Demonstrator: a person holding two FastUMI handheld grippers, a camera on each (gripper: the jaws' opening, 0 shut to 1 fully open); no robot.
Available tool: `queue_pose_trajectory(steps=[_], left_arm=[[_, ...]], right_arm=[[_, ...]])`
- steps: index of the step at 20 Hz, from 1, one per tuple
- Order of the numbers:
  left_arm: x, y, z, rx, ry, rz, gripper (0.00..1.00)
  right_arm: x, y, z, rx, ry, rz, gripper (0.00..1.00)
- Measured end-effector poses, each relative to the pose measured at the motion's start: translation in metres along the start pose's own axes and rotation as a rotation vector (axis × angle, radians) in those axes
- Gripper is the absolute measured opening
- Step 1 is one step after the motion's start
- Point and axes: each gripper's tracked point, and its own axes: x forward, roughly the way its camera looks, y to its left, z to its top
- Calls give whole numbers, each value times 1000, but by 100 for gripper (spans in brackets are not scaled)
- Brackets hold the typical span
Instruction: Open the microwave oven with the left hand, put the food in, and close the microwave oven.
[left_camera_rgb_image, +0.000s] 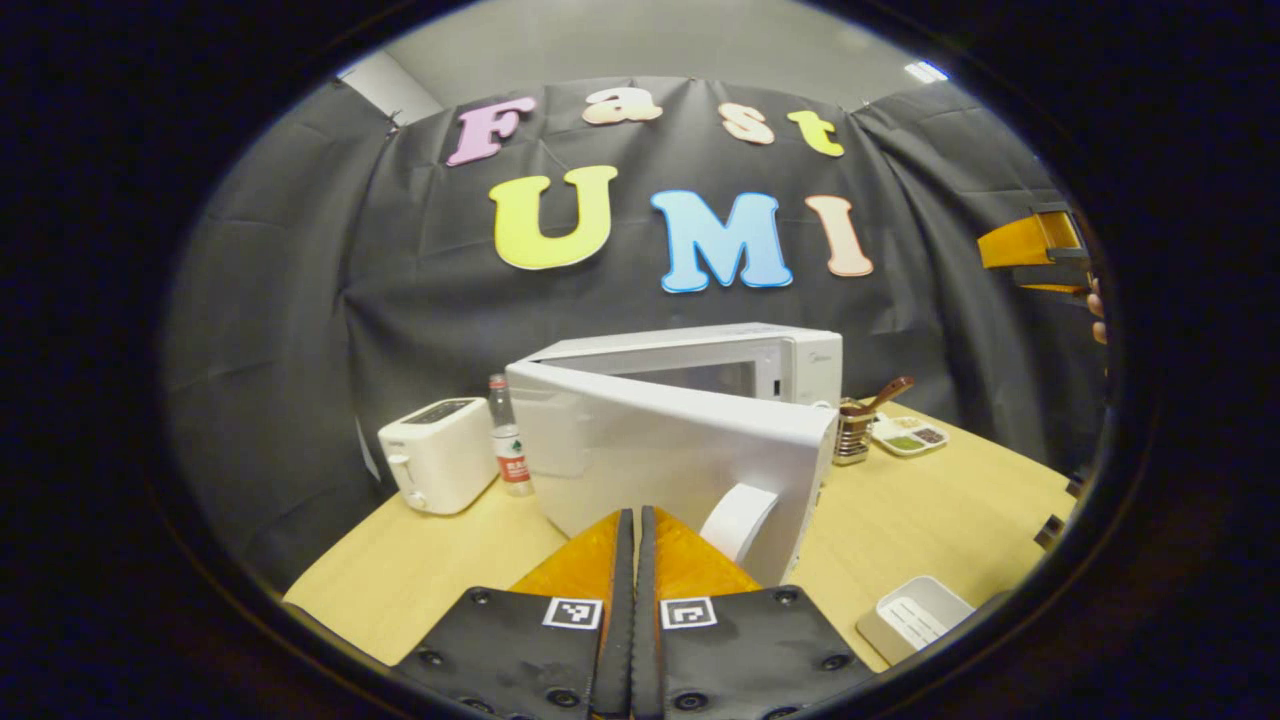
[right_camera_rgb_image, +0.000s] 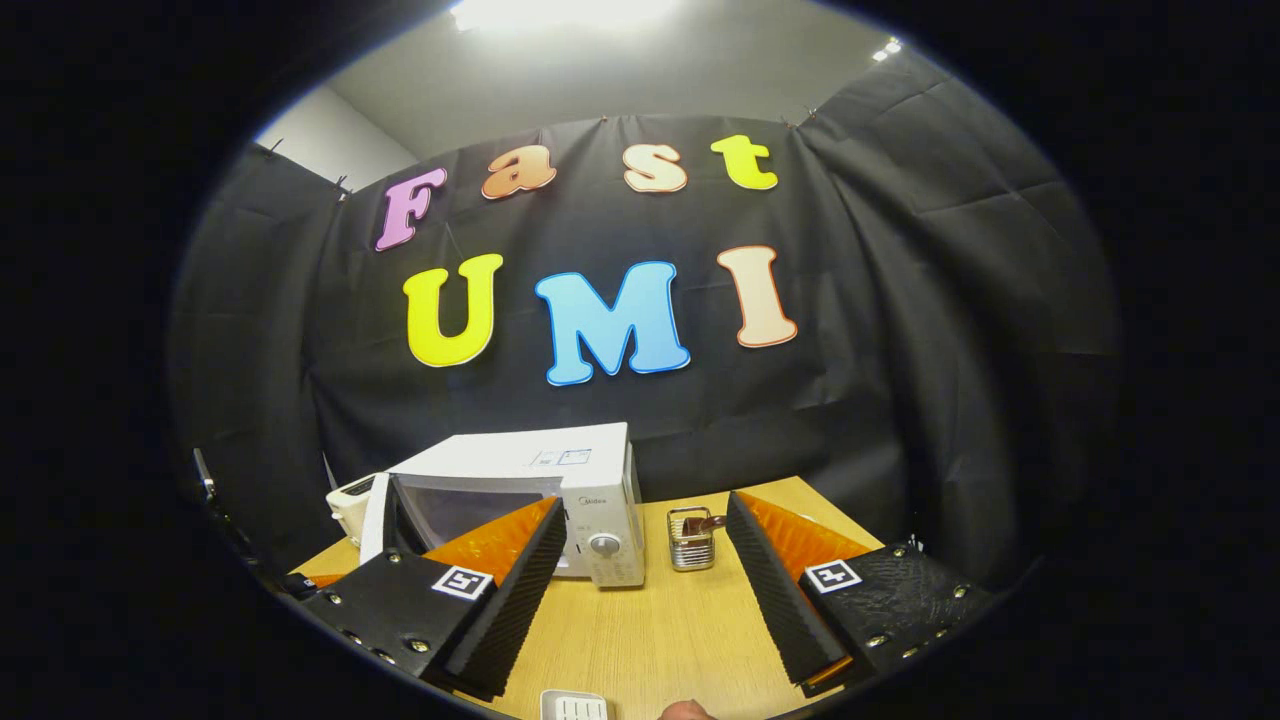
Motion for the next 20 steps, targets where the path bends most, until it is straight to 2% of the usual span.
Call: queue_pose_trajectory(steps=[6,7,8,9,11,12,13,14,15,16,20], left_arm=[[51,-33,22,-14,-22,-84,7],[59,-35,26,-15,-26,-86,0],[67,-39,30,-20,-33,-99,7],[76,-44,33,-24,-35,-106,0],[95,-51,37,-27,-38,-116,0],[105,-53,37,-29,-33,-118,0],[116,-56,38,-31,-27,-120,7],[127,-59,39,-33,-23,-122,0],[140,-61,40,-27,-22,-118,0],[150,-62,39,-21,-21,-115,7],[187,-58,32,-16,8,-75,8]], right_arm=[[-8,-18,4,-21,-5,-61,98],[-10,-19,3,-24,-3,-65,98],[-11,-20,4,-27,-3,-69,98],[-13,-22,6,-33,-5,-75,98],[-16,-25,10,-38,-20,-89,98],[-19,-26,9,-36,-18,-96,98],[-21,-25,5,-35,-8,-94,98],[-23,-25,1,-40,1,-95,98],[-26,-29,-2,-49,10,-102,98],[-28,-33,-4,-55,18,-110,98],[-34,-44,-8,-47,40,-138,98]])
